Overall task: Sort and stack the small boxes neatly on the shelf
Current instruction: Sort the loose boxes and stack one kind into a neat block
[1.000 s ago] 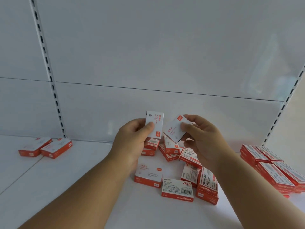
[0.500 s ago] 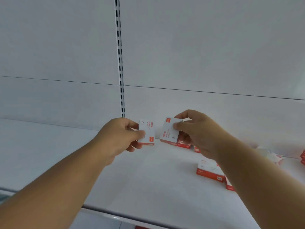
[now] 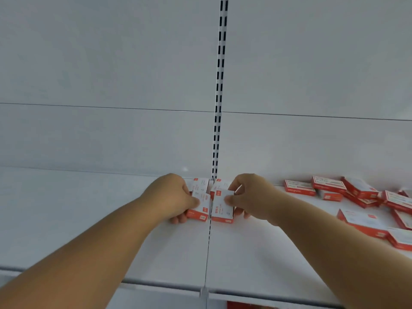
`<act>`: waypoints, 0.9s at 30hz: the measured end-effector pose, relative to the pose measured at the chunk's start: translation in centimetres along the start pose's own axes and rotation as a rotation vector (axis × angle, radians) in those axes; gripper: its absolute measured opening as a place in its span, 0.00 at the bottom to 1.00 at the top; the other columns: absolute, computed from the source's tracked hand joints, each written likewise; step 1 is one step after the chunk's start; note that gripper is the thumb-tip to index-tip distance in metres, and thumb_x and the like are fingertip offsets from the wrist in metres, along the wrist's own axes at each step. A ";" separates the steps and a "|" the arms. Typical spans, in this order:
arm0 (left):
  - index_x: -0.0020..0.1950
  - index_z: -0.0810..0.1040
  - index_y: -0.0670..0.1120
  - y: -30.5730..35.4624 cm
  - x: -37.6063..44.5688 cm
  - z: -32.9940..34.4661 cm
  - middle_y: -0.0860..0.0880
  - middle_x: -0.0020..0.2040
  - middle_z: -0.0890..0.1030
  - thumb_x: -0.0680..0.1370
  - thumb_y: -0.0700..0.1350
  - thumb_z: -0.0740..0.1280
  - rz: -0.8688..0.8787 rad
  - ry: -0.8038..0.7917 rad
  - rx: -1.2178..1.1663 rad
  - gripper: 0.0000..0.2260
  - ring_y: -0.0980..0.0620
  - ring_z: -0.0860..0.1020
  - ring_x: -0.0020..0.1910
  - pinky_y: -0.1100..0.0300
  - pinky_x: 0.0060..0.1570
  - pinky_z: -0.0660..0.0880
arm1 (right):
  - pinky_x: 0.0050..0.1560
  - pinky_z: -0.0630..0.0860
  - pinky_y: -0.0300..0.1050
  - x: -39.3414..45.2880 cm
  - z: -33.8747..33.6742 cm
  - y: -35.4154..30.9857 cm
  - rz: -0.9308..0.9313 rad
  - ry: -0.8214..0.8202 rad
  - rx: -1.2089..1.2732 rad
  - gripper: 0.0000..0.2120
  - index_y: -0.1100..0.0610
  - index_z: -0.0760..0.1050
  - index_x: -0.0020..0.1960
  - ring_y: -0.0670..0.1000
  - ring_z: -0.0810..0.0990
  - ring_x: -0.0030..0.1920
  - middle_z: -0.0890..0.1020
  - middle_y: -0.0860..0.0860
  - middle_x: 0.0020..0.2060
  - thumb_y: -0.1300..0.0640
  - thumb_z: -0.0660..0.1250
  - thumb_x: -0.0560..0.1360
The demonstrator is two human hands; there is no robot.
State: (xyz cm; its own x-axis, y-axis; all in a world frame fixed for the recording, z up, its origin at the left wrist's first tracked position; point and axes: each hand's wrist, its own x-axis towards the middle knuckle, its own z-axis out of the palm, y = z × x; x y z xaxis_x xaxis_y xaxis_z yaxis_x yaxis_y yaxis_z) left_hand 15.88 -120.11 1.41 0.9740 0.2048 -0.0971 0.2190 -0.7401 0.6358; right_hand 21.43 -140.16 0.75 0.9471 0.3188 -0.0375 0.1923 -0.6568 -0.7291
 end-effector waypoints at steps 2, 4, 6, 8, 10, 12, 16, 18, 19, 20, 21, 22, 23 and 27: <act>0.38 0.81 0.46 0.0 0.2 0.0 0.51 0.27 0.83 0.72 0.50 0.72 0.039 0.045 0.144 0.09 0.52 0.83 0.28 0.60 0.33 0.80 | 0.28 0.75 0.41 0.0 0.2 0.0 -0.003 0.041 -0.115 0.10 0.51 0.73 0.47 0.50 0.83 0.33 0.84 0.50 0.40 0.51 0.74 0.72; 0.38 0.79 0.48 0.2 0.2 0.0 0.53 0.28 0.83 0.70 0.53 0.72 0.100 0.136 0.285 0.10 0.55 0.82 0.27 0.62 0.31 0.78 | 0.33 0.78 0.45 0.0 0.5 0.1 -0.005 0.061 -0.189 0.12 0.50 0.73 0.47 0.51 0.83 0.38 0.81 0.49 0.42 0.48 0.74 0.71; 0.38 0.76 0.50 0.5 0.1 0.1 0.54 0.33 0.81 0.69 0.55 0.72 0.184 0.240 0.402 0.11 0.56 0.79 0.31 0.62 0.29 0.71 | 0.36 0.79 0.46 -0.2 0.4 0.2 -0.003 0.086 -0.178 0.14 0.50 0.73 0.48 0.52 0.83 0.39 0.81 0.49 0.42 0.47 0.75 0.70; 0.37 0.74 0.51 1.2 -0.1 0.3 0.55 0.36 0.78 0.70 0.57 0.72 0.260 0.305 0.419 0.12 0.58 0.75 0.34 0.62 0.28 0.64 | 0.33 0.77 0.44 -0.6 -0.1 0.3 -0.027 0.160 -0.174 0.15 0.49 0.72 0.48 0.50 0.82 0.39 0.80 0.48 0.42 0.45 0.74 0.70; 0.36 0.72 0.53 2.3 -0.3 0.9 0.56 0.35 0.76 0.70 0.57 0.72 0.321 0.330 0.380 0.12 0.60 0.73 0.34 0.61 0.27 0.63 | 0.29 0.71 0.38 -1.3 -1.2 0.7 -0.071 0.254 -0.183 0.12 0.47 0.71 0.46 0.46 0.79 0.36 0.80 0.45 0.40 0.44 0.72 0.71; 0.37 0.71 0.53 3.8 -0.4 1.6 0.57 0.37 0.76 0.72 0.57 0.70 0.388 0.353 0.373 0.12 0.59 0.72 0.35 0.62 0.28 0.63 | 0.28 0.68 0.35 -2.3 -3.0 1.4 -0.100 0.322 -0.198 0.09 0.45 0.71 0.43 0.43 0.78 0.34 0.79 0.43 0.39 0.46 0.71 0.72; 0.39 0.72 0.55 8.0 -0.7 3.9 0.57 0.38 0.77 0.72 0.56 0.69 0.533 0.278 0.299 0.09 0.59 0.74 0.38 0.61 0.32 0.66 | 0.27 0.69 0.33 -4.6 -7.1 4.3 -0.111 0.374 -0.255 0.07 0.46 0.72 0.42 0.43 0.78 0.35 0.79 0.42 0.39 0.47 0.71 0.72; 0.39 0.72 0.55 10.4 -1.0 5.6 0.57 0.39 0.77 0.73 0.54 0.68 0.578 0.204 0.276 0.07 0.58 0.75 0.40 0.60 0.34 0.69 | 0.29 0.68 0.32 -5.5 -9.2 6.1 -0.100 0.370 -0.291 0.06 0.46 0.73 0.42 0.42 0.77 0.36 0.79 0.41 0.38 0.47 0.71 0.72; 0.38 0.72 0.56 11.6 -1.2 6.6 0.57 0.39 0.77 0.73 0.52 0.68 0.602 0.182 0.288 0.07 0.57 0.75 0.41 0.60 0.35 0.70 | 0.30 0.68 0.32 -6.0 -10.1 7.0 -0.091 0.367 -0.307 0.06 0.46 0.74 0.42 0.41 0.76 0.36 0.79 0.41 0.38 0.48 0.71 0.71; 0.38 0.71 0.56 12.7 -1.4 7.6 0.57 0.39 0.77 0.74 0.51 0.67 0.629 0.172 0.303 0.07 0.56 0.75 0.41 0.60 0.35 0.69 | 0.32 0.67 0.32 -6.4 -11.0 8.0 -0.084 0.364 -0.325 0.06 0.46 0.75 0.42 0.41 0.76 0.37 0.79 0.41 0.38 0.48 0.72 0.71; 0.39 0.72 0.56 13.7 -1.5 8.6 0.57 0.38 0.77 0.74 0.51 0.67 0.653 0.167 0.312 0.06 0.56 0.75 0.40 0.60 0.34 0.68 | 0.33 0.67 0.33 -6.7 -11.9 9.0 -0.083 0.359 -0.336 0.06 0.47 0.75 0.42 0.41 0.75 0.37 0.79 0.42 0.38 0.49 0.72 0.71; 0.40 0.72 0.56 14.7 -1.6 9.5 0.57 0.38 0.77 0.73 0.51 0.67 0.668 0.162 0.316 0.05 0.56 0.75 0.40 0.61 0.33 0.68 | 0.34 0.67 0.35 -6.9 -12.9 10.1 -0.088 0.355 -0.339 0.06 0.48 0.76 0.42 0.42 0.75 0.38 0.79 0.43 0.38 0.49 0.72 0.70; 0.41 0.73 0.56 15.6 -1.5 10.4 0.57 0.39 0.77 0.73 0.51 0.67 0.673 0.154 0.315 0.03 0.56 0.75 0.39 0.61 0.33 0.68 | 0.35 0.68 0.36 -7.0 -13.8 11.1 -0.092 0.352 -0.346 0.06 0.49 0.76 0.42 0.44 0.75 0.38 0.79 0.43 0.38 0.50 0.72 0.70; 0.40 0.73 0.55 18.8 -0.2 13.6 0.56 0.39 0.78 0.72 0.49 0.67 0.629 0.134 0.312 0.03 0.55 0.75 0.40 0.61 0.33 0.69 | 0.34 0.67 0.34 -6.0 -17.6 14.1 -0.088 0.337 -0.421 0.06 0.47 0.76 0.44 0.43 0.75 0.38 0.79 0.42 0.41 0.49 0.72 0.71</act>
State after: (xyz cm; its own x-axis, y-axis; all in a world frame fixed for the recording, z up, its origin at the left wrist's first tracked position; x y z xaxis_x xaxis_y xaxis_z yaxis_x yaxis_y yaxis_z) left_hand 20.62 -142.75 3.01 0.9099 -0.2591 0.3239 -0.3560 -0.8886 0.2892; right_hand 22.93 -163.37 2.76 0.9395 0.1938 0.2825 0.2951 -0.8766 -0.3800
